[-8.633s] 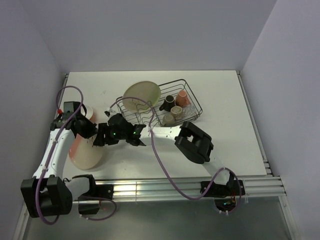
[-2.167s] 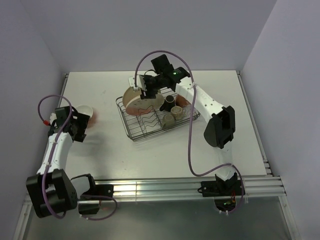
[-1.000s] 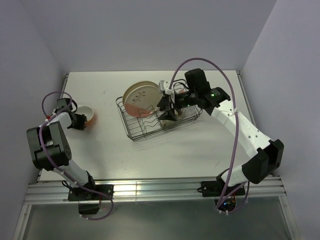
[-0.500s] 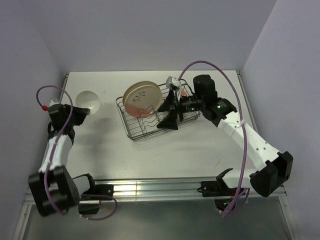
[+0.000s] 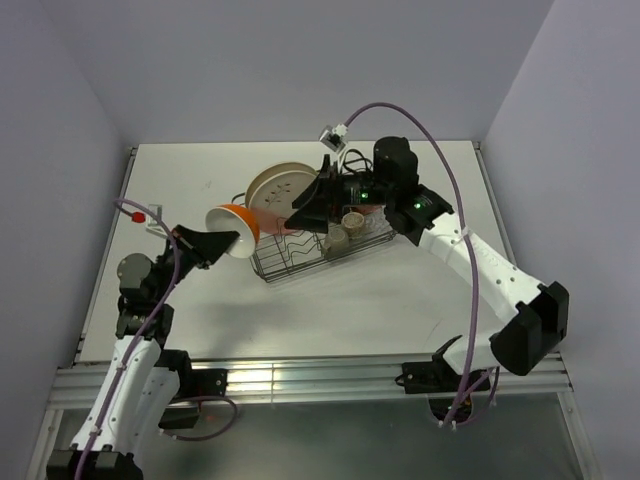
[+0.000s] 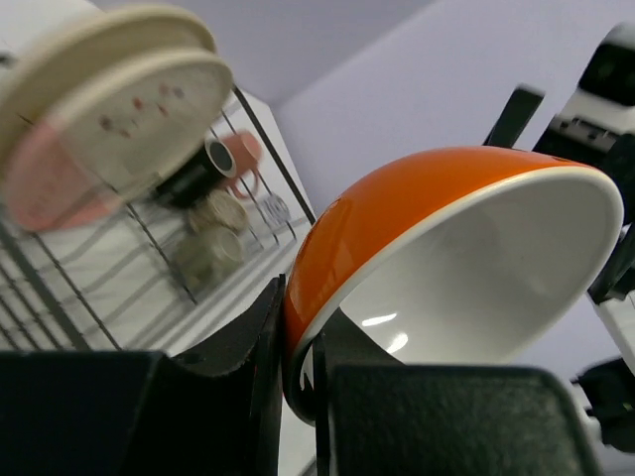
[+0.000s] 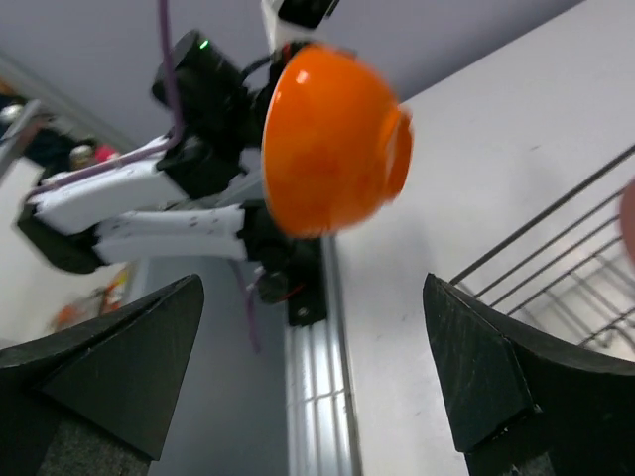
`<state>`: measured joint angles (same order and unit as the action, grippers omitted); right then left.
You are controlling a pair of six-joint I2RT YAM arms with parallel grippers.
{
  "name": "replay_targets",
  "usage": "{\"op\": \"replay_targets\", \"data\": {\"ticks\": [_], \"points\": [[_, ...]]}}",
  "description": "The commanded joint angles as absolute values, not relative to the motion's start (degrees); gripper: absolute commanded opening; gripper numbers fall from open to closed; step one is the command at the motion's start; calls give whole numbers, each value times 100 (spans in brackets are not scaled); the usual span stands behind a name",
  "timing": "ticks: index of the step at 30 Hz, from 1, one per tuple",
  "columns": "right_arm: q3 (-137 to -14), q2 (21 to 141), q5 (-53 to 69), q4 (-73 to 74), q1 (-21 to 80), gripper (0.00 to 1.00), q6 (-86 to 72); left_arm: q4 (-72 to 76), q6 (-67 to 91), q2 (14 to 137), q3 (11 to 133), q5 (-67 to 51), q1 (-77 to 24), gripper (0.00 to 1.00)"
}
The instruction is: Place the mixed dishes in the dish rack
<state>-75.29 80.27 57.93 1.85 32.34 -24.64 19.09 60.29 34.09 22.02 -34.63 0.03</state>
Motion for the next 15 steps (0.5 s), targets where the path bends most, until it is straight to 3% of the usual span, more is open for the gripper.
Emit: {"op": "replay_targets", "data": {"ticks": [1,2,5,15], "points": [[-7709,7473,4101,588,3881,99,-1970,2434,6311,3418,2180,-3183,-674,0],[-7699,7401,2912,885,4102,100,-1638,2452,6284,3480,2197,-3112,-799,0],[-7813,7418,1279,1326,4787,100,-1259,2645,6267,3805,2259,-2928,-1221,0],[-7945,7760,459,1538,4957,100,-1854,3269,6196,4562,2391,-2760,-1723,0]]}}
